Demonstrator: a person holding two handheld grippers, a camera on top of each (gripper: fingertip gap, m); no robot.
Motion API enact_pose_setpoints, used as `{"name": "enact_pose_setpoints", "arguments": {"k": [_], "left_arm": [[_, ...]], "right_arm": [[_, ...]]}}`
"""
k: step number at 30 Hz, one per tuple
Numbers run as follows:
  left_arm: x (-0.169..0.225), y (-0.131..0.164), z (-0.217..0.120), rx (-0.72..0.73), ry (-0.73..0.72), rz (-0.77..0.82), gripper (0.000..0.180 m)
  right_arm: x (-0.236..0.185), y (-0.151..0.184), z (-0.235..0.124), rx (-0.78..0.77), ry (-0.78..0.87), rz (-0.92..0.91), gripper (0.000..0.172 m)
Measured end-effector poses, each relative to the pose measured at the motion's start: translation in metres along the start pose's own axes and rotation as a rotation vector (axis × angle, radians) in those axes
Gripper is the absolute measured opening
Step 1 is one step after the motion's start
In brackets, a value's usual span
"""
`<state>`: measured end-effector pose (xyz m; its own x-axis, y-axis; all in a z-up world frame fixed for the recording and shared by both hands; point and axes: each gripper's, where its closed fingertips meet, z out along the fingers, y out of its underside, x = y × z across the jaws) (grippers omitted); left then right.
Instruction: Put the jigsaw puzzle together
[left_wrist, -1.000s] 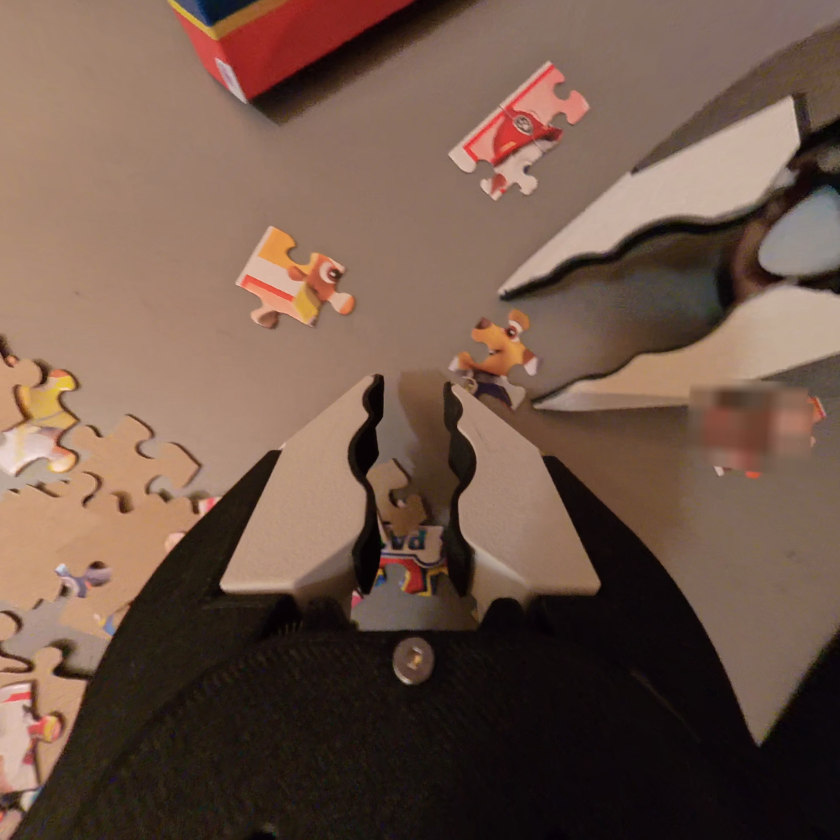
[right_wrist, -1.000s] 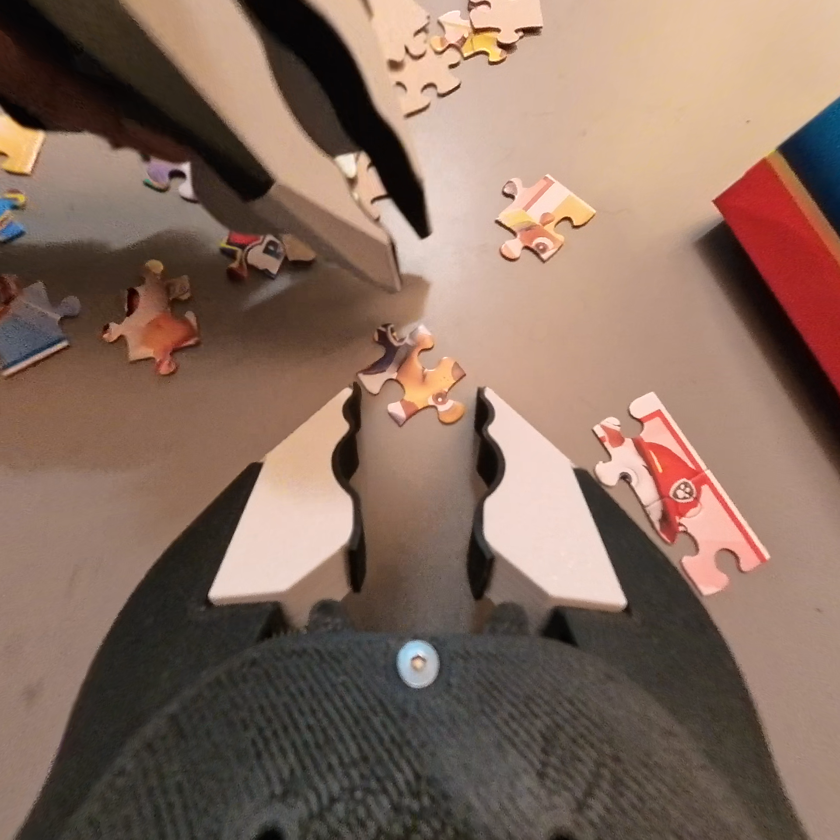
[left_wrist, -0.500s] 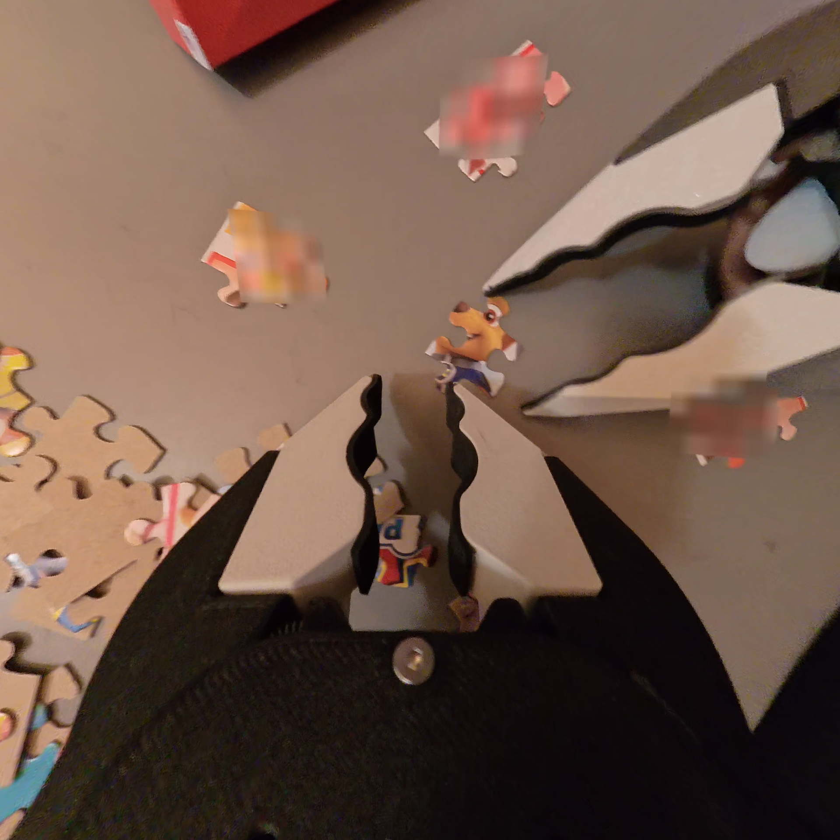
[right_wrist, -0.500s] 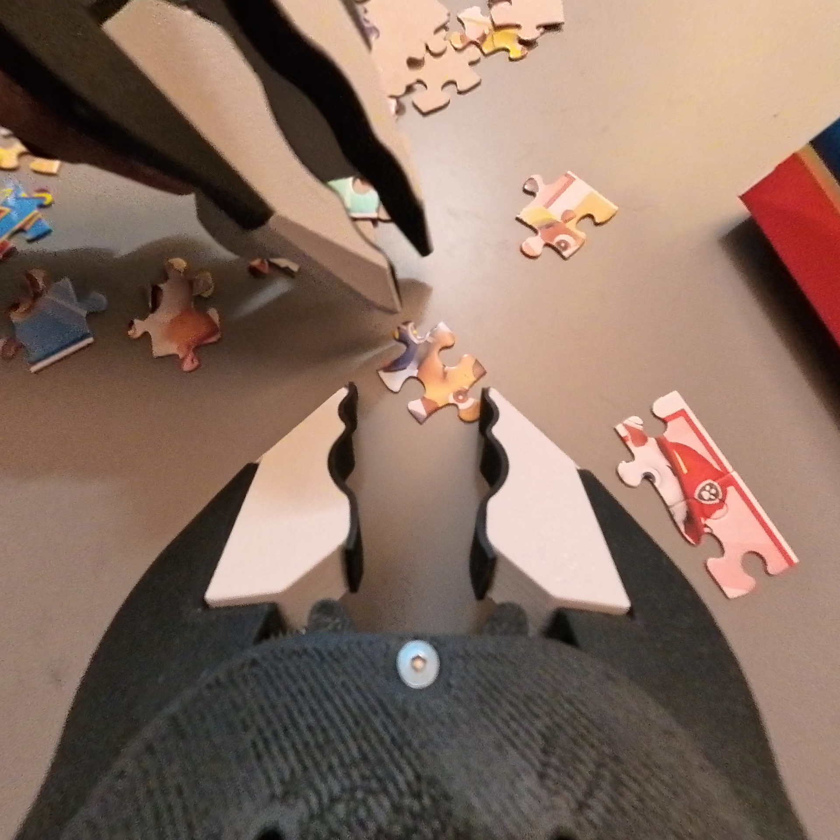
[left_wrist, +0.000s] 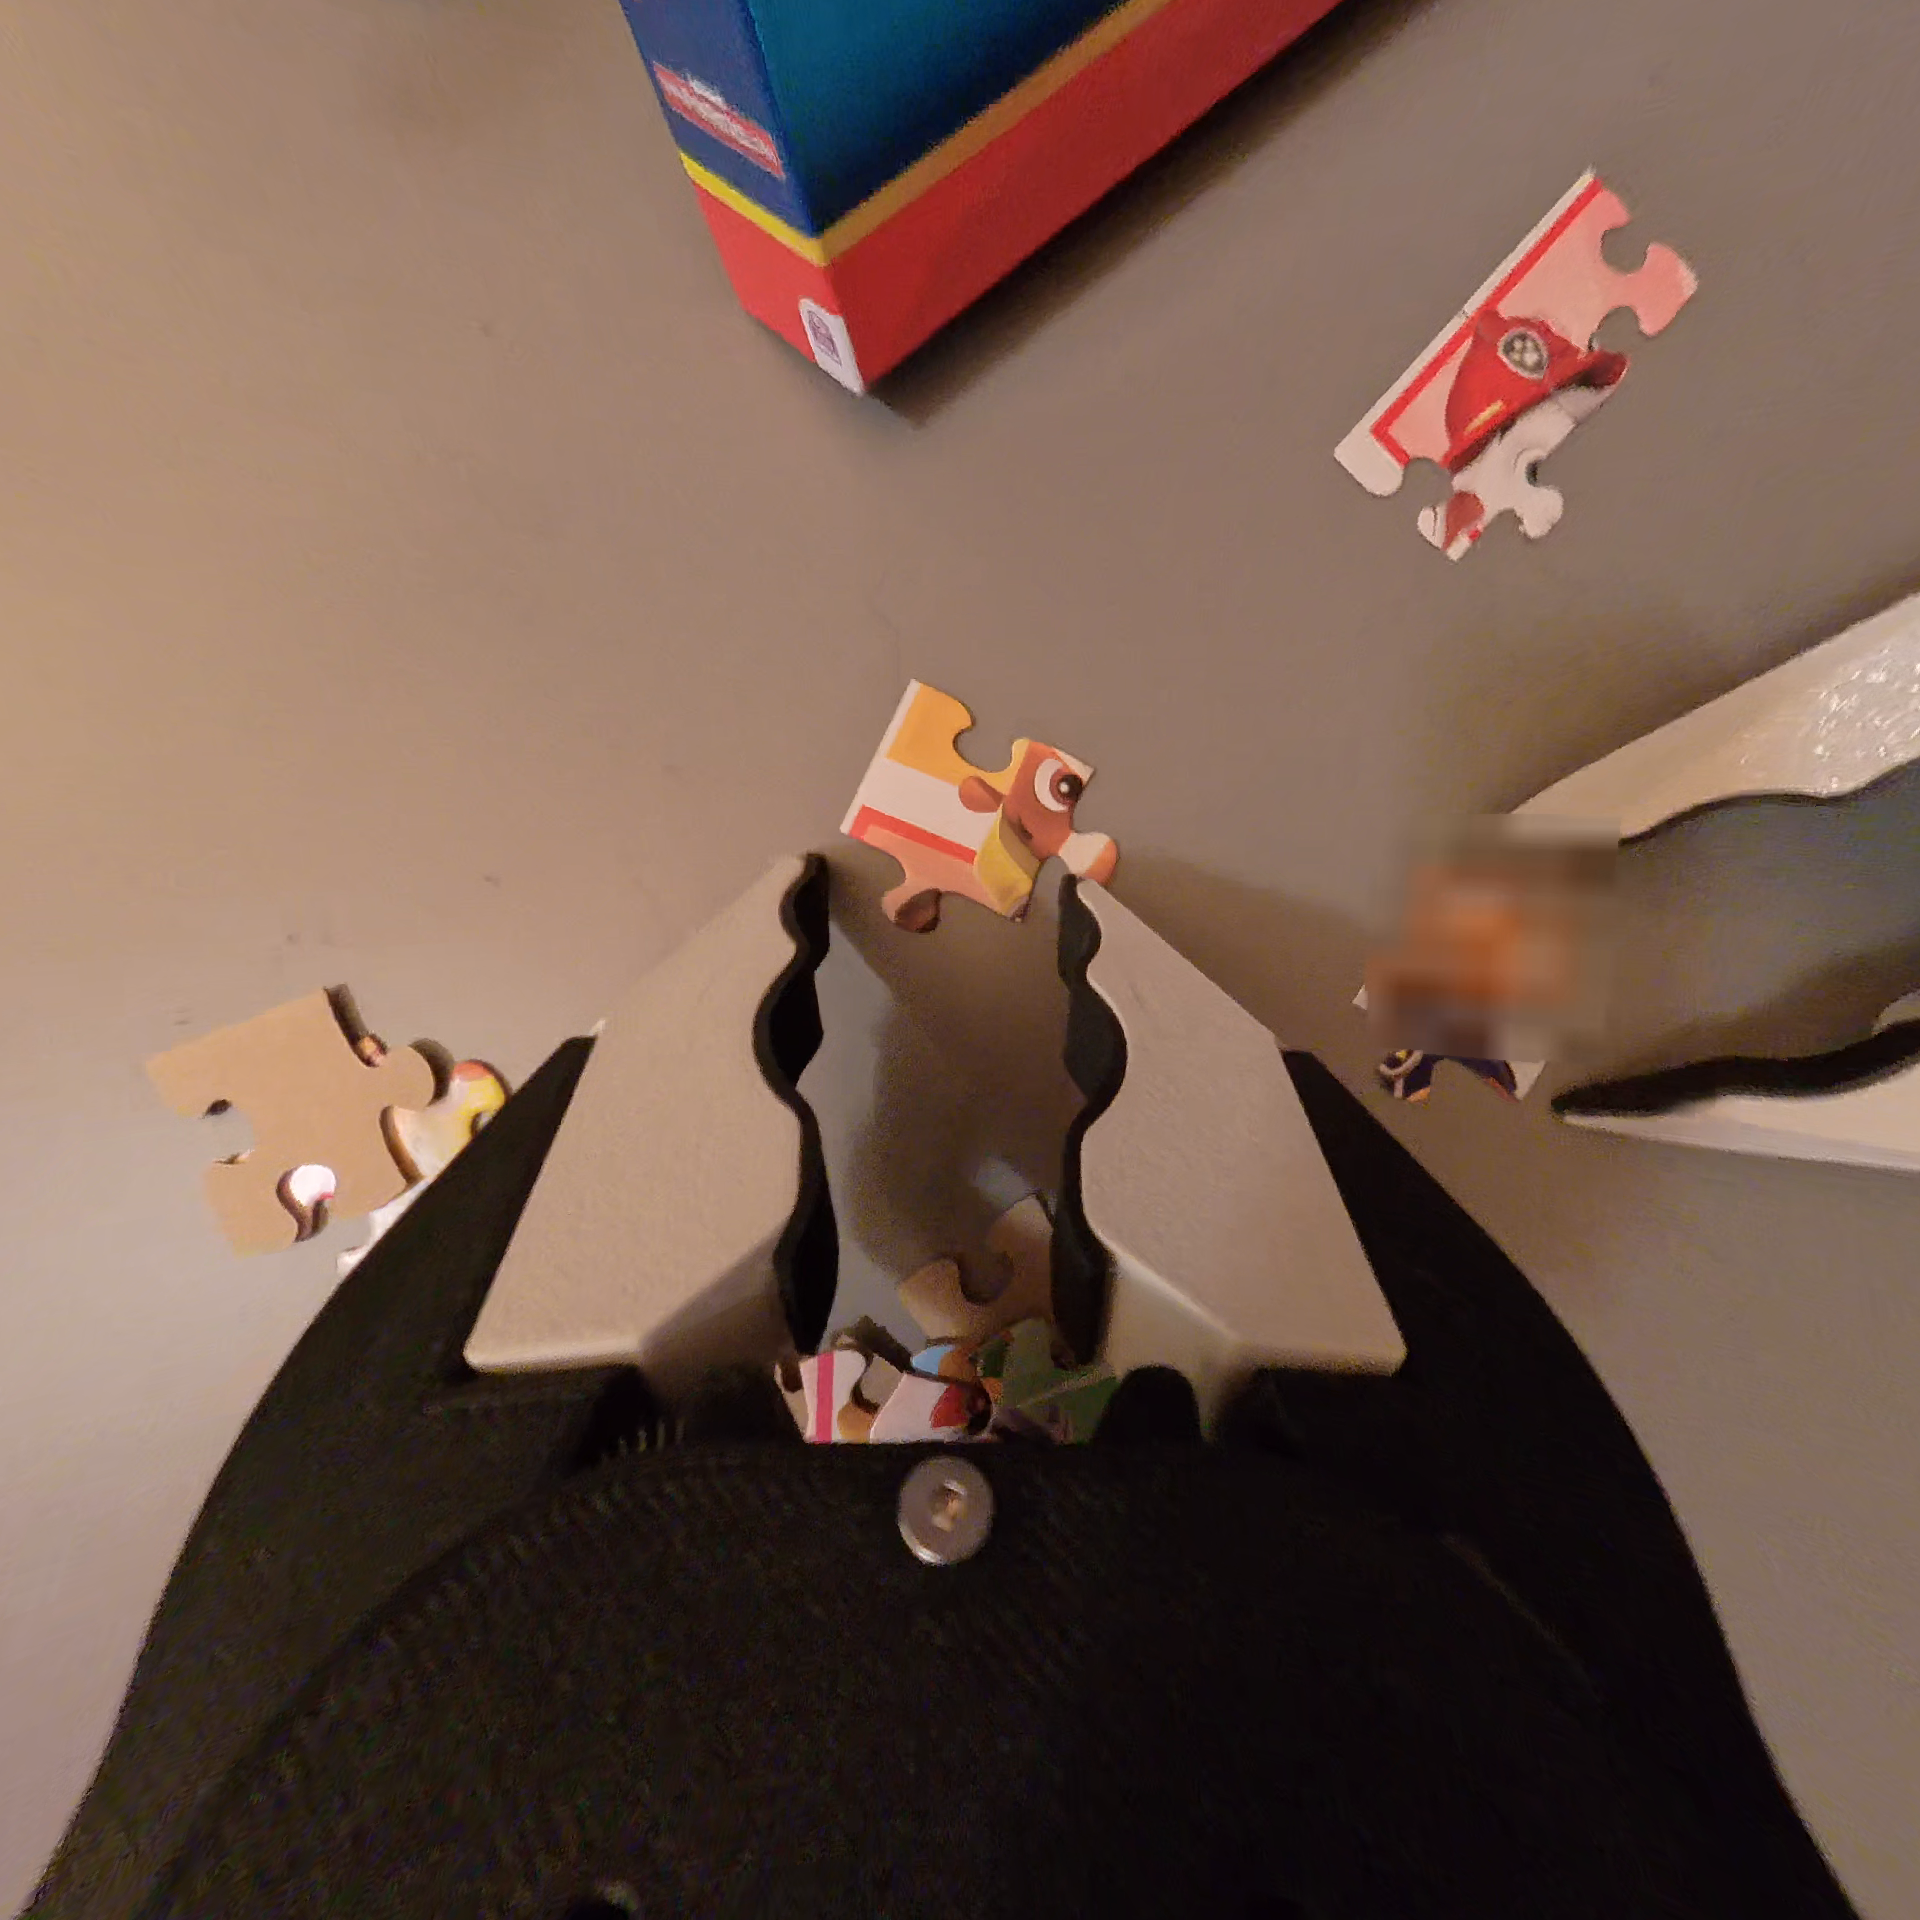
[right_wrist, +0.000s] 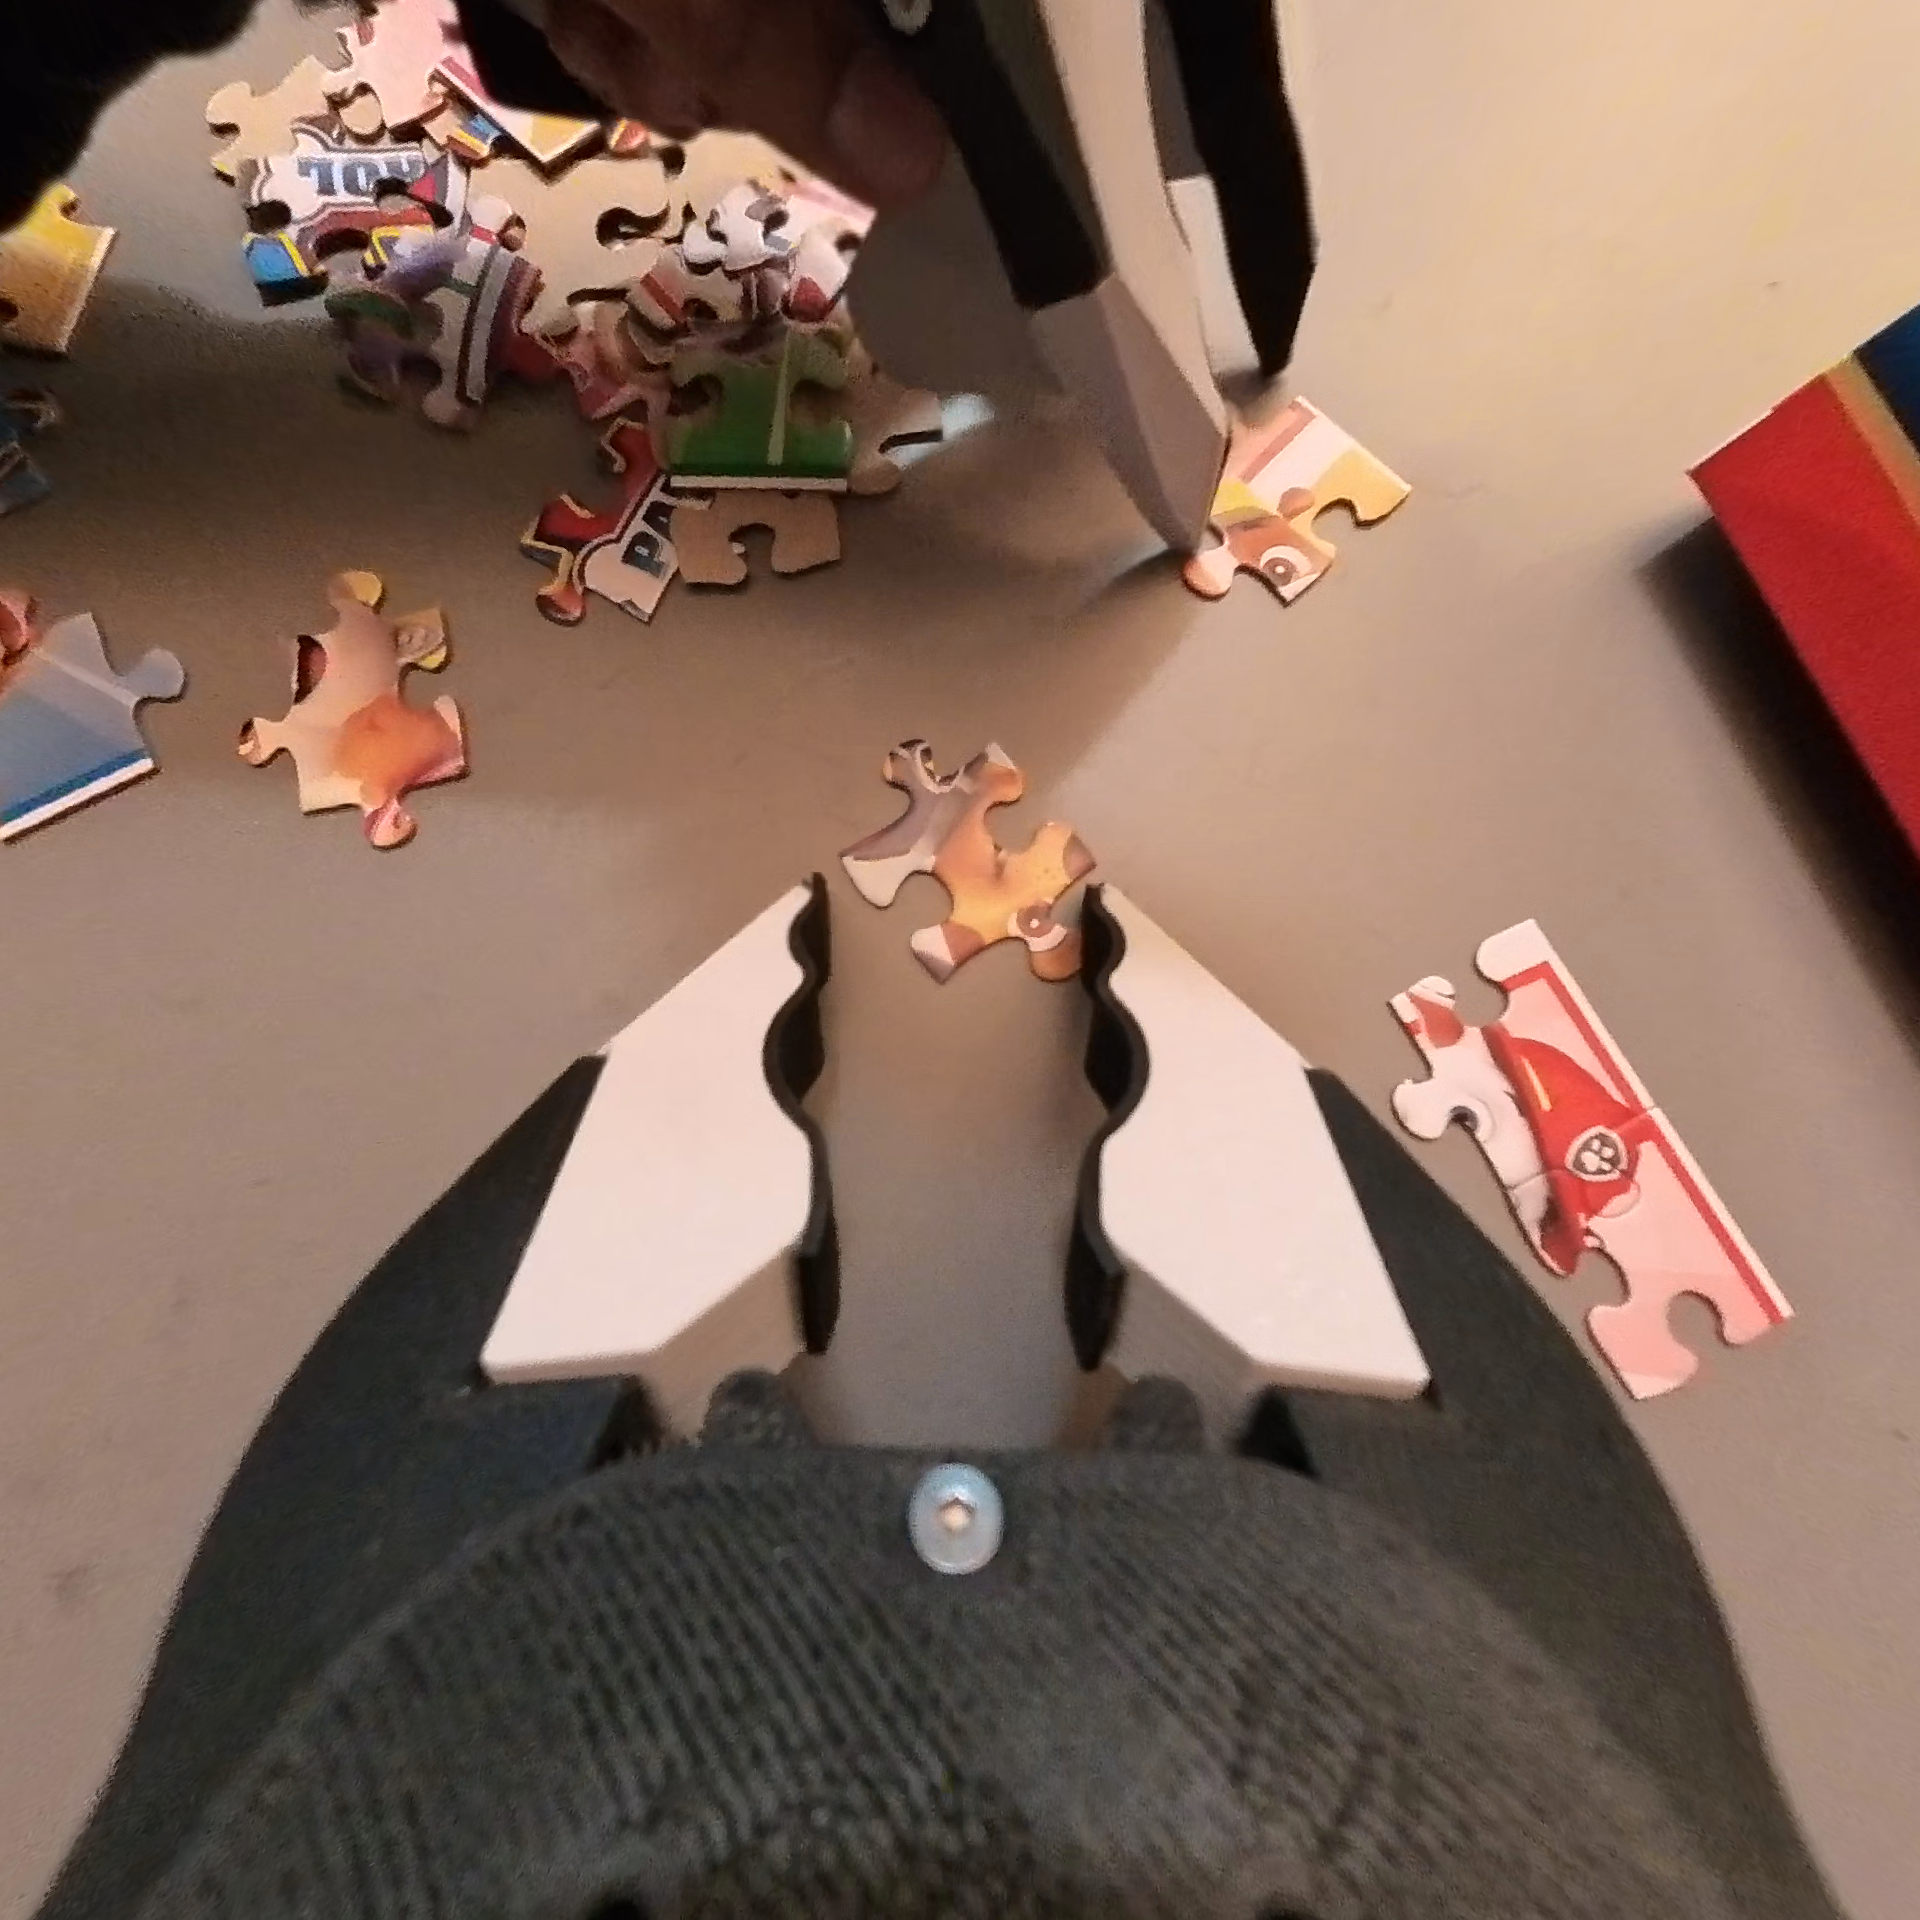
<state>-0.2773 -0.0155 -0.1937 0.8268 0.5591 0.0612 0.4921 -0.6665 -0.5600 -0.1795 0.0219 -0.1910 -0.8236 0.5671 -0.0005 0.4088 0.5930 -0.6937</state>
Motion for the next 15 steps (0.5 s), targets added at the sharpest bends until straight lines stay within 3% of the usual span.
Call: {"name": "enact_pose_setpoints", "arguments": {"k": [4, 15], "left_arm": [[0.012, 0.003, -0.001, 0.020, 0.037, 0.003, 0.021], [0.047, 0.013, -0.006, 0.007, 0.054, 0.135, 0.021]], "right_arm": [[0.004, -0.001, 0.000, 0.005, 0.000, 0.001, 0.040], [0.003, -0.001, 0.000, 0.019, -0.003, -0.004, 0.035]]}}
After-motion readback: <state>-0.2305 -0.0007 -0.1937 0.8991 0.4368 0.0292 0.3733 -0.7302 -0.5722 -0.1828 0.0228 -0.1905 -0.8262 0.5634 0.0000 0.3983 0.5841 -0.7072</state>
